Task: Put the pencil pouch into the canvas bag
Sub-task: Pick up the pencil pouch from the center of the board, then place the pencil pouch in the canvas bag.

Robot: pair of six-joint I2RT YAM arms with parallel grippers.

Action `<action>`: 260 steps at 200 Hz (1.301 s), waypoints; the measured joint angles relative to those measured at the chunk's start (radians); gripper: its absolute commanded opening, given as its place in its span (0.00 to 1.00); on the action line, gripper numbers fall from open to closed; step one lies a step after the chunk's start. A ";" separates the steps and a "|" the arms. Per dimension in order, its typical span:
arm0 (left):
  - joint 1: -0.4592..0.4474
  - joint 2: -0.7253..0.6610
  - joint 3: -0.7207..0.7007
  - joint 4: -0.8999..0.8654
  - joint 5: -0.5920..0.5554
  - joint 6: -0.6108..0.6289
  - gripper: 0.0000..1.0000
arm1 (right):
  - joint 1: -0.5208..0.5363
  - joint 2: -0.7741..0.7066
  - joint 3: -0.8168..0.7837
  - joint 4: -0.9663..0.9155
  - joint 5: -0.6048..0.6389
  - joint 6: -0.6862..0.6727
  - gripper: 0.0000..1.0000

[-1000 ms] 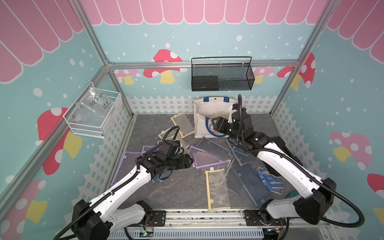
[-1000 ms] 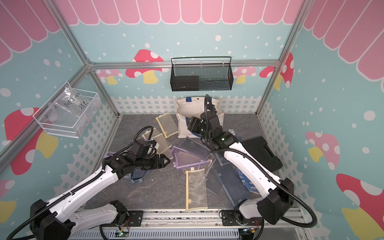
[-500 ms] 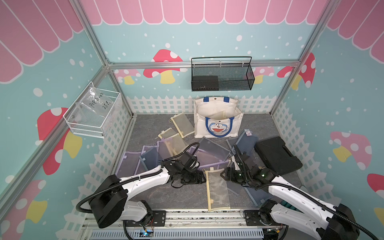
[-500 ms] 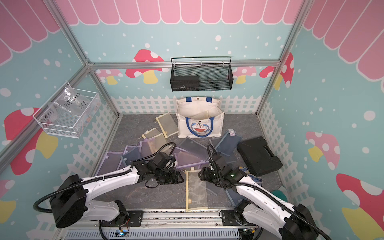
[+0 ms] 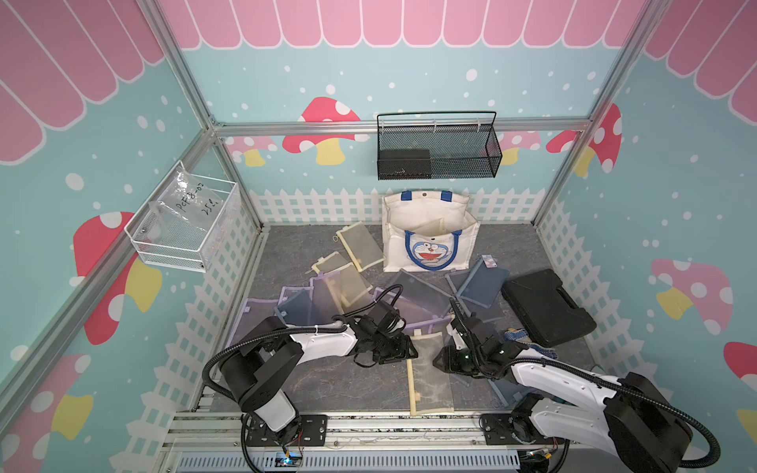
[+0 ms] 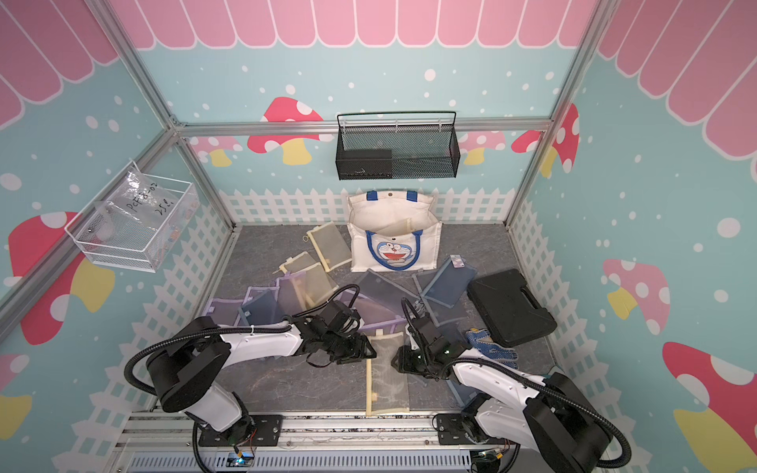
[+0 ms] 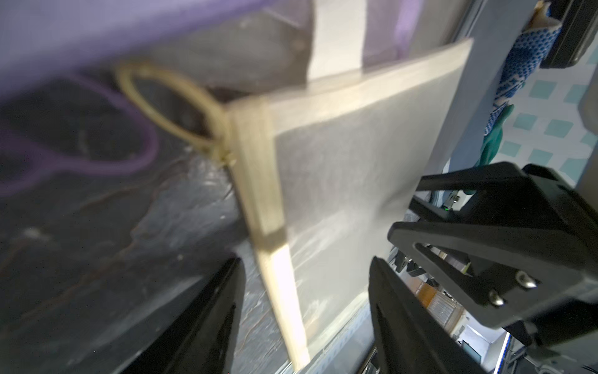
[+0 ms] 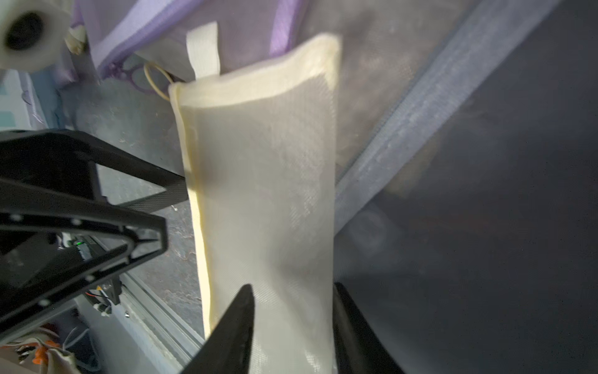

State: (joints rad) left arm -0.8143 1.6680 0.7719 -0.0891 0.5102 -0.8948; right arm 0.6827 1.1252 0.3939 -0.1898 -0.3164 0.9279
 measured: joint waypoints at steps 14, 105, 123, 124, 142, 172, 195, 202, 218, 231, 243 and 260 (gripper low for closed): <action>0.000 0.016 0.000 0.036 0.011 -0.023 0.54 | -0.001 -0.008 -0.010 0.022 -0.007 -0.006 0.15; 0.017 -0.131 -0.008 -0.068 -0.013 -0.018 0.60 | -0.001 -0.240 0.111 -0.080 0.042 -0.026 0.00; 0.072 -0.235 -0.008 -0.147 -0.027 -0.010 0.63 | -0.002 -0.271 0.237 -0.100 0.088 -0.039 0.00; 0.077 -0.243 -0.008 -0.155 -0.029 -0.009 0.63 | -0.002 -0.272 0.243 -0.100 0.090 -0.040 0.00; 0.140 -0.345 0.003 -0.264 -0.069 0.026 0.64 | -0.002 -0.257 0.385 -0.104 0.134 -0.055 0.00; 0.183 -0.391 0.085 -0.429 -0.128 0.106 0.64 | -0.011 -0.180 0.608 -0.110 0.224 -0.059 0.00; 0.187 -0.377 0.131 -0.493 -0.154 0.150 0.65 | -0.045 -0.103 0.739 -0.098 0.312 -0.010 0.00; 0.186 -0.375 0.134 -0.503 -0.159 0.158 0.65 | -0.057 -0.082 0.764 -0.087 0.336 0.011 0.00; 0.187 -0.373 0.134 -0.531 -0.169 0.172 0.65 | -0.091 -0.016 0.821 -0.061 0.385 0.062 0.00; 0.186 -0.374 0.135 -0.546 -0.178 0.184 0.65 | -0.120 0.057 0.874 -0.027 0.416 0.109 0.00; 0.186 -0.374 0.136 -0.559 -0.183 0.196 0.65 | -0.144 0.131 0.919 0.016 0.449 0.163 0.00; 0.186 -0.376 0.138 -0.576 -0.193 0.208 0.65 | -0.168 0.213 0.951 0.075 0.494 0.234 0.00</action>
State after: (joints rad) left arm -0.6281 1.2922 0.9100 -0.6655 0.3172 -0.6868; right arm 0.5144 1.3384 1.3449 -0.1146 0.1772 1.1622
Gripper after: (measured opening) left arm 0.649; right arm 0.048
